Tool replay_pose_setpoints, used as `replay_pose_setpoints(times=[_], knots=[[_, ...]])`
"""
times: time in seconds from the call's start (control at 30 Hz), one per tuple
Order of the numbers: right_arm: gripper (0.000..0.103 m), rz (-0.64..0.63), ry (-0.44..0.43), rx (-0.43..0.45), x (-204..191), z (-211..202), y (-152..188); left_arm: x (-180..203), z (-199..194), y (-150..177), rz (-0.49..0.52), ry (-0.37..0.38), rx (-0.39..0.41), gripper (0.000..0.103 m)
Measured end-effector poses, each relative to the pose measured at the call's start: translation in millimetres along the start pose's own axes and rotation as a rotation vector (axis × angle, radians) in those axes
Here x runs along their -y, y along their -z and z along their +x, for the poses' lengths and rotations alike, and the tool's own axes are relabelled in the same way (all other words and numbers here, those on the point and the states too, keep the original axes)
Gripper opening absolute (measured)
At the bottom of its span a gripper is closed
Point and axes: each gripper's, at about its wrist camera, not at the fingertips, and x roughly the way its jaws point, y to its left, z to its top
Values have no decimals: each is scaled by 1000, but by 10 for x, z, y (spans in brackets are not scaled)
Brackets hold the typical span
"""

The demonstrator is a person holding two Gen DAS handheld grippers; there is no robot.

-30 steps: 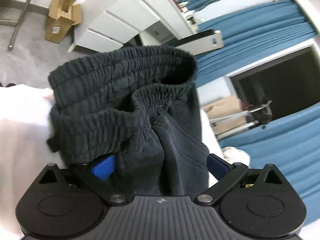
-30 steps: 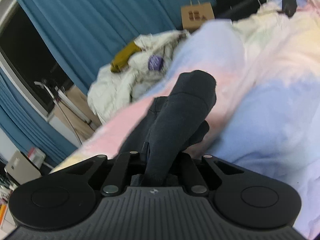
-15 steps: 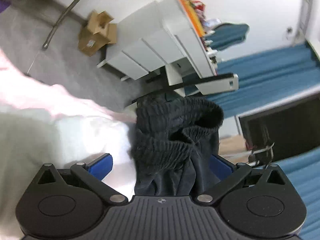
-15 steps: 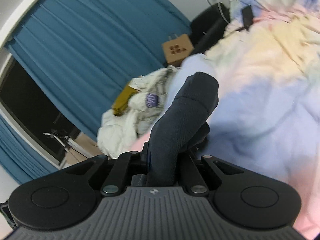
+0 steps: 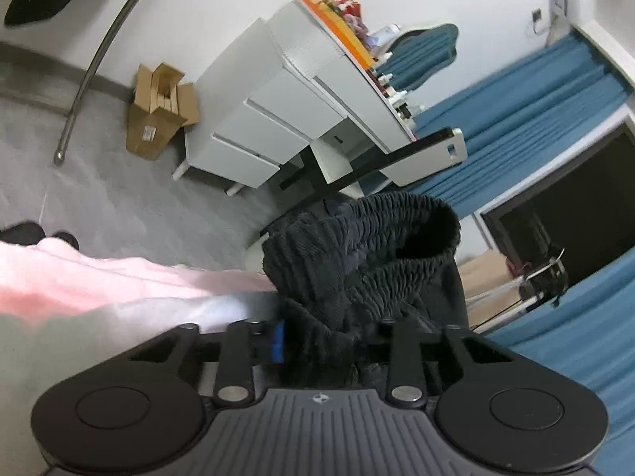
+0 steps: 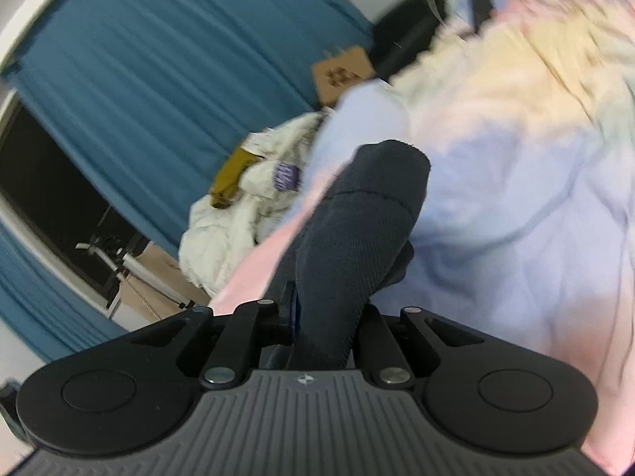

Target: Fold clothes

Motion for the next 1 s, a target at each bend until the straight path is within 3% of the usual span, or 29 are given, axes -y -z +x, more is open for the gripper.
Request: replay_pose_setpoints(times=[0.1, 0.23, 0.33, 0.43, 0.53, 0.6, 0.77, 0.87, 1.0], knots=[[9, 63, -13, 3, 61, -60, 18, 37, -116, -74, 9, 28, 14, 25], [8, -36, -78, 19, -132, -234, -71, 195, -428, -256, -2, 91, 26, 22], [8, 35, -112, 17, -60, -396, -172, 290, -715, -491, -36, 120, 4, 22], [7, 131, -122, 1, 109, -520, -248, 163, -984, -732, -70, 77, -21, 22], [7, 181, -85, -25, 272, -618, -289, 32, -1254, -972, -103, 33, -45, 22], [7, 208, -16, -68, 451, -639, -277, -184, -1350, -964, -83, -27, -85, 22], [8, 148, 183, -276, 864, -298, -124, -776, -1377, -749, -83, -90, -138, 24], [8, 203, 177, -298, 1015, -225, -77, -900, -1424, -668, -76, -51, -108, 27], [9, 189, 181, -292, 977, -216, -38, -789, -1555, -663, 1, -89, -102, 40]])
